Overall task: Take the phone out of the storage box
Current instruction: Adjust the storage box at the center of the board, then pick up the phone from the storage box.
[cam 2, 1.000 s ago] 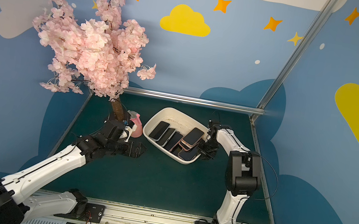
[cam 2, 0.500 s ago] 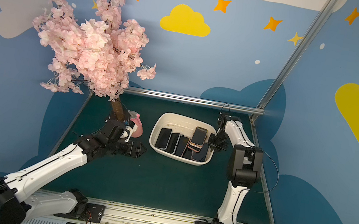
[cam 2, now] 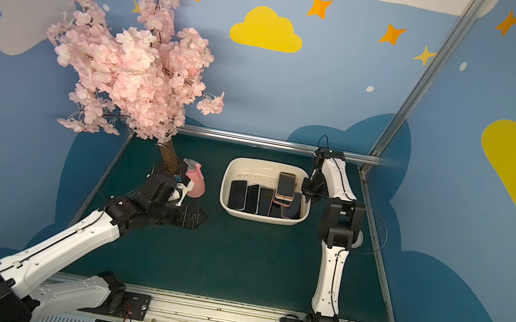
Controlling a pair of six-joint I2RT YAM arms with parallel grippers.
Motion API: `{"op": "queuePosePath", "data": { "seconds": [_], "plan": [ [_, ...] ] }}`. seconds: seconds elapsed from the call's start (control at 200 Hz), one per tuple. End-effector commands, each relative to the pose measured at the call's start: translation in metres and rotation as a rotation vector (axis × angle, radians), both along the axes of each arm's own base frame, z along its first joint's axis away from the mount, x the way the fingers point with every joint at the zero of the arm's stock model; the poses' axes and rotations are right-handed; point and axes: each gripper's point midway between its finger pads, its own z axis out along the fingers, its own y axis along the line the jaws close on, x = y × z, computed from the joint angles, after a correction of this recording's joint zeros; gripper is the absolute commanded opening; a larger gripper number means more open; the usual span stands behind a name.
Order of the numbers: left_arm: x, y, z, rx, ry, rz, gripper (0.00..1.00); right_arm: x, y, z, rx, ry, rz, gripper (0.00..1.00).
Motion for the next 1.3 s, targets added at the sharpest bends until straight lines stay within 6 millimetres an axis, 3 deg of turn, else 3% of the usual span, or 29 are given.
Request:
{"op": "queuePosePath", "data": {
  "seconds": [0.0, 0.15, 0.205, 0.345, 0.421, 0.556, 0.751, 1.116, 1.297],
  "plan": [
    [-0.004, 0.003, -0.005, 0.009, 0.019, 0.006, 1.0, 0.024, -0.015, 0.025, 0.004, -0.133, -0.088, 0.44],
    [0.001, 0.0, -0.001, 0.003, -0.009, -0.004, 1.0, 0.0, -0.008, 0.066, 0.01, -0.185, -0.057, 0.73],
    [0.004, -0.002, 0.001, 0.002, -0.022, -0.014, 1.0, -0.012, -0.001, 0.084, 0.022, -0.212, -0.04, 0.98],
    [0.009, -0.009, 0.005, -0.011, -0.047, -0.048, 1.0, -0.036, 0.036, 0.118, 0.083, -0.276, 0.062, 0.99],
    [0.007, -0.012, 0.003, -0.015, -0.055, -0.074, 1.0, -0.04, 0.061, 0.127, 0.104, -0.301, 0.132, 0.99],
    [0.005, -0.01, -0.002, 0.001, -0.045, -0.081, 1.0, -0.03, 0.087, 0.116, 0.068, -0.305, 0.214, 0.99],
    [0.005, -0.011, -0.001, 0.011, -0.06, -0.107, 1.0, -0.001, 0.101, 0.089, 0.078, -0.256, 0.177, 0.98],
    [0.007, -0.014, 0.004, 0.011, -0.046, -0.119, 1.0, 0.026, 0.096, 0.044, -0.022, -0.211, 0.213, 0.99],
    [0.01, -0.016, -0.007, 0.009, -0.016, -0.124, 1.0, 0.03, 0.097, 0.032, -0.029, -0.204, 0.218, 0.99]
  ]
}}
